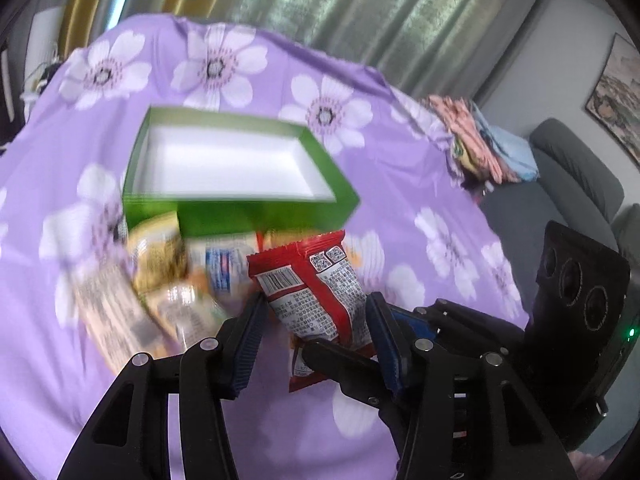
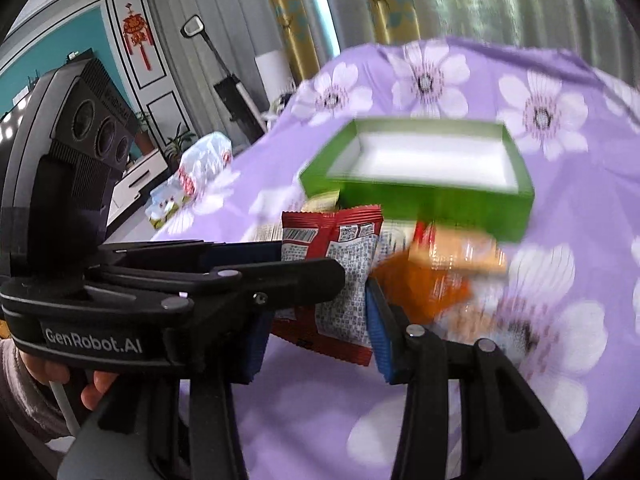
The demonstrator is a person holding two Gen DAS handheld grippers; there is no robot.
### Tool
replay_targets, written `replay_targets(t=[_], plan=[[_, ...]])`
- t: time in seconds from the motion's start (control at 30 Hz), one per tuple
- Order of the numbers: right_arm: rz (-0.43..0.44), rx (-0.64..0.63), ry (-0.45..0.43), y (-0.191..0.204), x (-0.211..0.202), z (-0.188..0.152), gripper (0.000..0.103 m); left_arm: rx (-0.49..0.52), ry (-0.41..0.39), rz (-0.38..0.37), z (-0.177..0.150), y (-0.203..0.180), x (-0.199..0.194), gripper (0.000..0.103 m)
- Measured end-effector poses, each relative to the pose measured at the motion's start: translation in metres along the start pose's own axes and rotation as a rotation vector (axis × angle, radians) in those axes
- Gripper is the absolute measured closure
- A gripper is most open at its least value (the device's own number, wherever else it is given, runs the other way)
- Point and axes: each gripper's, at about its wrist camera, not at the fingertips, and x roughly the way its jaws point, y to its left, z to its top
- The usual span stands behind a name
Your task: Organize snacks
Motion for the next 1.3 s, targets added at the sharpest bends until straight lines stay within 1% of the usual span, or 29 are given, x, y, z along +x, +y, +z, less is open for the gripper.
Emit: replay_targets(t=[0.13, 0.27, 0.43, 0.57, 0.63, 0.7, 0.73, 0.77, 0.8, 0.83, 0.9, 1.0, 1.1, 1.17, 1.2, 1.3], plan=[[-0.013, -0.022, -0.045, -0.01, 0.013, 0.037, 0.059, 0.024, -0.037, 0.029, 0.035, 0.006, 0.008, 0.051], [-0.013, -0.019, -0.067, -0.023, 0.028, 0.062, 0.059, 0.018, -0.046, 0.032, 0.056, 0.016, 0.02, 0.051], [-0.017, -0.005, -0.072, -0.039, 0.048, 0.081, 0.059, -0.003, -0.028, 0.021, 0.081, 0.031, 0.042, 0.051], [-0.031, 0.012, -0.063, -0.05, 0.071, 0.094, 0.059, -0.009, -0.009, 0.041, 0.093, 0.038, 0.061, 0.051], [-0.034, 0.018, -0.057, -0.055, 0.08, 0.098, 0.058, -0.021, -0.005, 0.041, 0.098, 0.043, 0.069, 0.051], [-0.044, 0.023, -0.05, -0.059, 0.088, 0.101, 0.055, -0.034, -0.004, 0.048, 0.101, 0.048, 0.075, 0.051], [-0.067, 0.021, -0.044, -0.06, 0.092, 0.103, 0.054, -0.046, 0.0, 0.061, 0.102, 0.052, 0.078, 0.049], [-0.087, 0.019, -0.039, -0.061, 0.094, 0.104, 0.048, -0.057, 0.002, 0.073, 0.102, 0.055, 0.079, 0.045], [-0.108, 0.016, -0.037, -0.063, 0.096, 0.104, 0.044, -0.063, 0.004, 0.08, 0.101, 0.056, 0.079, 0.033], [-0.128, 0.013, -0.036, -0.063, 0.096, 0.104, 0.043, -0.068, 0.002, 0.089, 0.1, 0.059, 0.078, 0.022], [-0.151, 0.012, -0.033, -0.064, 0.093, 0.103, 0.036, -0.071, -0.007, 0.104, 0.098, 0.062, 0.073, 0.018], [-0.205, 0.003, -0.033, -0.062, 0.083, 0.098, 0.03, -0.07, -0.006, 0.122, 0.095, 0.063, 0.064, 0.015], [-0.261, -0.015, -0.035, -0.056, 0.07, 0.093, 0.024, -0.053, -0.023, 0.137, 0.088, 0.059, 0.049, 0.006], [-0.299, -0.038, -0.05, -0.047, 0.055, 0.089, 0.021, -0.042, -0.033, 0.144, 0.085, 0.056, 0.041, 0.005], [-0.308, -0.041, -0.052, -0.045, 0.052, 0.089, 0.018, -0.036, -0.038, 0.144, 0.081, 0.053, 0.035, 0.005], [-0.326, -0.048, -0.067, -0.037, 0.034, 0.084, 0.016, -0.021, -0.049, 0.148, 0.075, 0.046, 0.022, 0.004]])
